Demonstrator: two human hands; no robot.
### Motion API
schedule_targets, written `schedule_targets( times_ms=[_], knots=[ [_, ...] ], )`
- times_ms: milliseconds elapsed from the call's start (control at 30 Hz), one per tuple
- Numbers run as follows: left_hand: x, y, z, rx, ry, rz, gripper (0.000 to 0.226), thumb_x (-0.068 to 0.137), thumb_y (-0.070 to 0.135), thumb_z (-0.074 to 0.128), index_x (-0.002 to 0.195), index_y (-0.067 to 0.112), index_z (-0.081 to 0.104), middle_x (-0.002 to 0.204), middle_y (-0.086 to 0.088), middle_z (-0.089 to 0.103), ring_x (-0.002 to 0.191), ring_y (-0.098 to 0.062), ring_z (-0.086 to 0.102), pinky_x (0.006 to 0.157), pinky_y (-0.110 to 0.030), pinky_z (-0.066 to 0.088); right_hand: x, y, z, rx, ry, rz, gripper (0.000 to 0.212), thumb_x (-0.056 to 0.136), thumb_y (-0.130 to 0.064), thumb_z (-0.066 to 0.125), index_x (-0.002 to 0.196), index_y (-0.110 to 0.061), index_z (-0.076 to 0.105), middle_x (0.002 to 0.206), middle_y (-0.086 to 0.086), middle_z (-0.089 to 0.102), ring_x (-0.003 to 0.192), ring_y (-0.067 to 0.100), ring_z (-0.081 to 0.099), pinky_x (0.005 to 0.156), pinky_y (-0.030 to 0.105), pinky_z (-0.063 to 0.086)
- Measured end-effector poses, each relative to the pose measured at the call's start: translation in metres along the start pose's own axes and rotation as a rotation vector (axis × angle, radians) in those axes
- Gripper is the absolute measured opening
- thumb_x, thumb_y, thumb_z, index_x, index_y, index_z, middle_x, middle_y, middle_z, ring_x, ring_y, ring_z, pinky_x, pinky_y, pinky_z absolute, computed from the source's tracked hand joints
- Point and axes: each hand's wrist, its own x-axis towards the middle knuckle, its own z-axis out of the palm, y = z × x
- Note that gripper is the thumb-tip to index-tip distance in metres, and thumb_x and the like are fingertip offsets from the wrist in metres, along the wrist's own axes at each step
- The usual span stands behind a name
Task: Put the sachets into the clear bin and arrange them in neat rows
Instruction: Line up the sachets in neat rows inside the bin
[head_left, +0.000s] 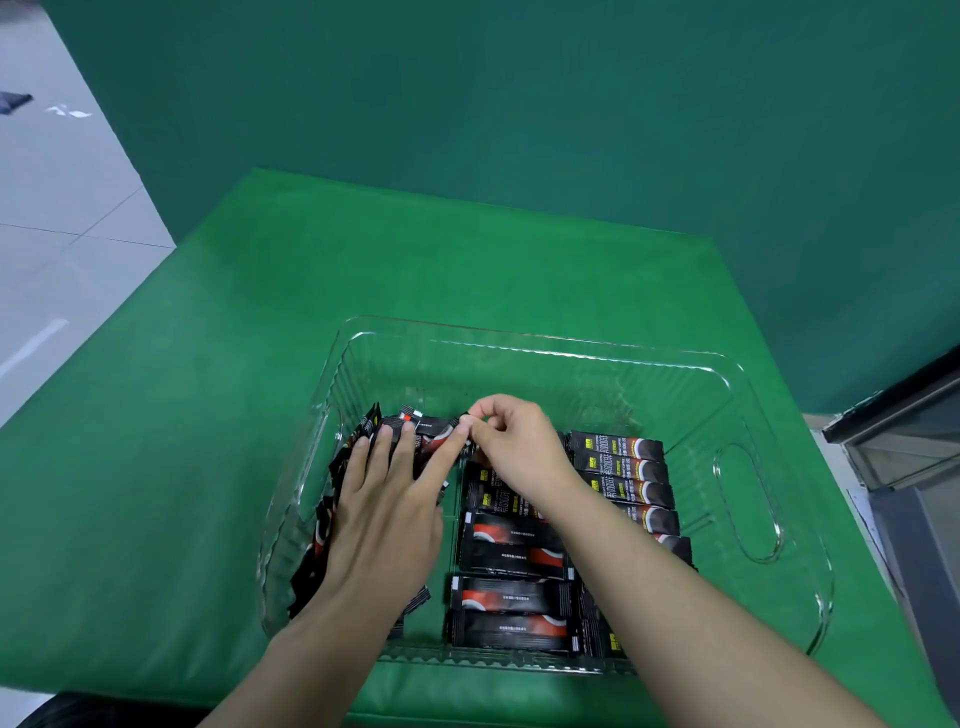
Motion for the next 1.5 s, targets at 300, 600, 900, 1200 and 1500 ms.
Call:
schedule_targets(
  times_ms=[300,600,900,1200,1500],
  knots=[
    [0.001,0.0,0.0,0.012,-0.035,-0.003,0.075,0.059,0.022,0.084,0.13,0.017,0.059,0.127,-0.02,0.06,0.121,-0.039,0.053,0.108,-0.048,0.02,-0.002,-0.003,-0.017,0.279,0.063,0.033,0.013,0.091,-0.019,0.061,0.079,-0.016,0.059,0.068,0.002,0.068,0.049,0.012,0.06,0.046,0.019,0.043],
    [0.0,0.002,-0.004,0.123,-0.097,-0.011,0.061,0.092,0.04,0.052,0.146,0.017,0.036,0.154,-0.012,0.03,0.145,-0.03,0.018,0.116,-0.045,-0.003,-0.014,0.022,-0.052,0.123,0.214,0.094,0.01,0.088,-0.013,0.064,0.085,-0.015,0.055,0.066,0.002,0.058,0.058,0.015,0.05,0.062,0.027,0.046],
    [0.0,-0.001,-0.001,0.069,-0.057,0.028,0.038,0.053,0.018,0.088,0.089,0.022,0.076,0.11,-0.019,0.069,0.113,-0.042,0.058,0.103,-0.055,0.032,-0.012,0.036,-0.05,-0.007,0.326,0.215,0.014,0.09,-0.018,0.062,0.1,-0.016,0.053,0.092,-0.001,0.064,0.064,0.01,0.052,0.057,0.023,0.036],
    [0.001,-0.001,0.006,0.082,0.031,0.018,0.037,0.054,0.024,0.087,0.088,0.014,0.077,0.105,-0.018,0.07,0.114,-0.04,0.058,0.108,-0.052,0.026,-0.019,0.039,-0.037,-0.527,0.33,-0.055,0.01,0.087,-0.015,0.064,0.096,-0.013,0.068,0.102,0.002,0.056,0.1,0.021,0.05,0.082,0.025,0.035],
    [0.001,-0.001,0.007,0.074,0.045,0.011,0.056,0.053,0.021,0.088,0.106,0.009,0.073,0.114,-0.022,0.066,0.113,-0.042,0.059,0.107,-0.053,0.032,-0.012,0.013,-0.02,-0.509,0.056,-0.133,0.031,0.094,-0.024,0.056,0.124,-0.016,0.06,0.12,-0.001,0.063,0.113,0.017,0.049,0.097,0.028,0.037]
  ],
)
